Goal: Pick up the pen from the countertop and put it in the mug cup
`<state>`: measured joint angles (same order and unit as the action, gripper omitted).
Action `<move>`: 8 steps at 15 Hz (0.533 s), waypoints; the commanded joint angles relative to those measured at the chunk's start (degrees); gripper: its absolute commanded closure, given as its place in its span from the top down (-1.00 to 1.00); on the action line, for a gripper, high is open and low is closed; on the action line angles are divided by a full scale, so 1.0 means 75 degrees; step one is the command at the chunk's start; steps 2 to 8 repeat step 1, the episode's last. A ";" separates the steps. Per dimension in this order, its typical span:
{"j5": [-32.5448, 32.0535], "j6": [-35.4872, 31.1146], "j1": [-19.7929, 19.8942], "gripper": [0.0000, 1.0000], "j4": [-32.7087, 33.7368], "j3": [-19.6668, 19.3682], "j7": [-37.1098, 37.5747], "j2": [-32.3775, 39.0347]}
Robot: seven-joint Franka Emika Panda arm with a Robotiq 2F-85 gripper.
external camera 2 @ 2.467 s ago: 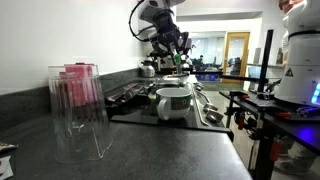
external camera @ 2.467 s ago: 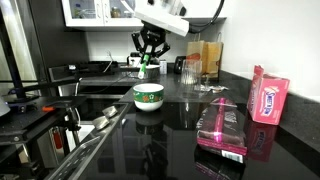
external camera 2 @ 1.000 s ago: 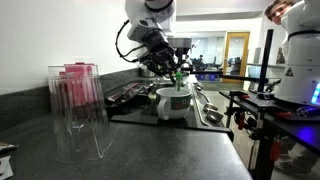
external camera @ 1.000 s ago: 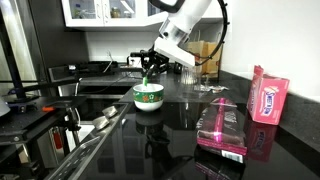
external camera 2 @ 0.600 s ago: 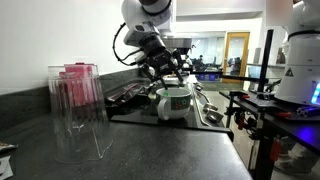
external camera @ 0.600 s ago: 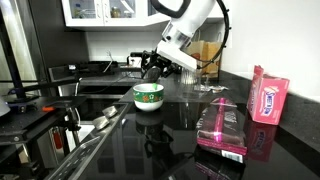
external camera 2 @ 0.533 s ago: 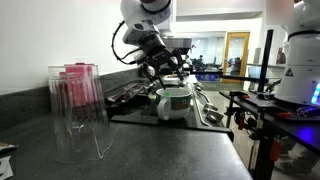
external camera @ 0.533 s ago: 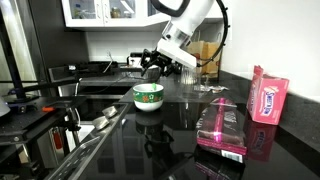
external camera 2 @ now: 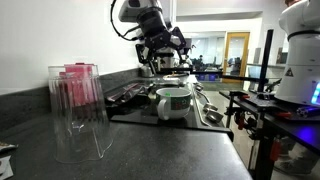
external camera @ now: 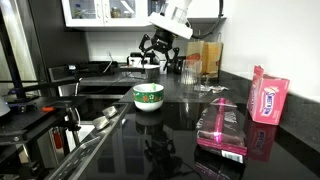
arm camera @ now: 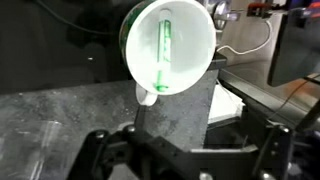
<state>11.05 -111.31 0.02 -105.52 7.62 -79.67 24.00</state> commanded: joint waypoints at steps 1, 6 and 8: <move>-0.0685 -0.0763 -0.0334 1.00 -0.0847 -0.0113 0.1502 -0.0665; -0.0685 -0.0763 -0.0334 1.00 -0.0847 -0.0113 0.1502 -0.0665; -0.0685 -0.0763 -0.0334 1.00 -0.0847 -0.0113 0.1502 -0.0665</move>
